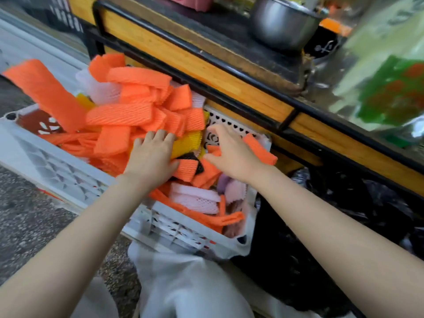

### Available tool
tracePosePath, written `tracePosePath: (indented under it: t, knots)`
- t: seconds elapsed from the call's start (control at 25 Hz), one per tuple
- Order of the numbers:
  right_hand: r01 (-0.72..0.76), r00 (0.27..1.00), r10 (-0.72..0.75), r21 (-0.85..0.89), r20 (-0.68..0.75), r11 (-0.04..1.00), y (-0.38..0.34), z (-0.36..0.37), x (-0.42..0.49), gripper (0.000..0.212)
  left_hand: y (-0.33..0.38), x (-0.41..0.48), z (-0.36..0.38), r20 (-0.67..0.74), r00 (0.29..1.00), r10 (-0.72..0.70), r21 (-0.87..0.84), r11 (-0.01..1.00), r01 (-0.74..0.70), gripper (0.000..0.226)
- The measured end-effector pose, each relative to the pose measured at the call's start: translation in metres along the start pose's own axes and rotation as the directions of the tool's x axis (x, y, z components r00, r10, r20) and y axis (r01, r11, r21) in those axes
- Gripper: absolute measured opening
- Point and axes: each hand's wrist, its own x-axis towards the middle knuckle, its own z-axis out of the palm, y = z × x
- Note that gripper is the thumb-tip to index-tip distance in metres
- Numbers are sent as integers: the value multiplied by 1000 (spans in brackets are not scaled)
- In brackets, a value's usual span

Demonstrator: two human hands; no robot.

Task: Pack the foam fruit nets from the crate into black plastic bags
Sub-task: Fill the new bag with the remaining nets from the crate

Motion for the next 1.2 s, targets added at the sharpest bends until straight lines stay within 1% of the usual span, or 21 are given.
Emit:
tracePosePath:
  t: [0.08,0.12,0.16,0.24,0.32,0.4,0.48,0.56,0.6,0.68,0.76,0.84,0.88,0.96,1.0,1.08,1.12,1.16,1.2]
  knots:
    - [-62,976,57,14,212,998,4,32,21,73,-18,8,8,68,998,4,29,1000,-6,52]
    - [-92,957,80,29,278,995,7,47,29,78,-23,11,11,86,996,5,48,999,-9,50]
    - [-112,945,90,51,315,992,8,59,33,81,-26,14,13,91,996,6,72,997,-13,49]
    - [-99,937,77,47,342,994,10,82,39,79,-29,19,17,87,996,4,130,991,-15,46]
    - [-34,942,56,-71,331,997,9,97,41,68,-29,24,21,70,998,-3,177,984,-10,41]
    - [32,962,18,-177,273,984,7,98,39,52,-27,27,21,1,1000,13,176,984,-13,31]
    - [66,971,-19,-191,237,979,7,89,35,43,-25,26,17,-98,995,12,81,997,-4,23]
    - [71,967,-28,-162,255,984,8,73,28,39,-24,21,11,-177,984,-2,-108,994,-17,21]
    - [67,965,-25,-153,262,986,9,64,21,37,-23,17,8,-213,977,-4,-220,975,-44,21]
    - [52,976,-15,-168,219,984,13,47,7,32,-23,8,0,-300,954,-20,-405,908,-109,18]
    - [10,990,21,-214,140,977,20,34,-8,29,-20,-4,-8,-339,936,-98,-562,819,-118,15]
    - [-34,990,66,-253,121,967,28,27,-20,35,-17,-16,-14,-325,925,-197,-703,705,-97,21]
    - [-36,985,82,-279,154,960,33,25,-23,43,-14,-22,-16,-310,920,-240,-753,653,-83,25]
    - [-26,959,107,-295,262,955,40,26,-24,66,-12,-29,-17,-251,921,-297,-813,581,-35,30]
    - [-34,951,106,-246,289,969,39,28,-21,74,-13,-32,-16,-216,926,-309,-827,562,-5,30]
    - [-55,958,80,-98,275,994,33,34,-10,78,-15,-39,-13,-187,938,-291,-826,564,10,25]
    - [-60,961,73,-58,267,997,31,38,-4,77,-17,-43,-12,-195,941,-275,-817,577,0,19]
    - [-65,958,75,-48,276,997,29,41,1,77,-19,-47,-10,-202,943,-266,-802,597,-4,14]
    - [-77,949,91,-59,302,995,29,45,6,78,-21,-51,-9,-201,943,-265,-787,617,6,15]
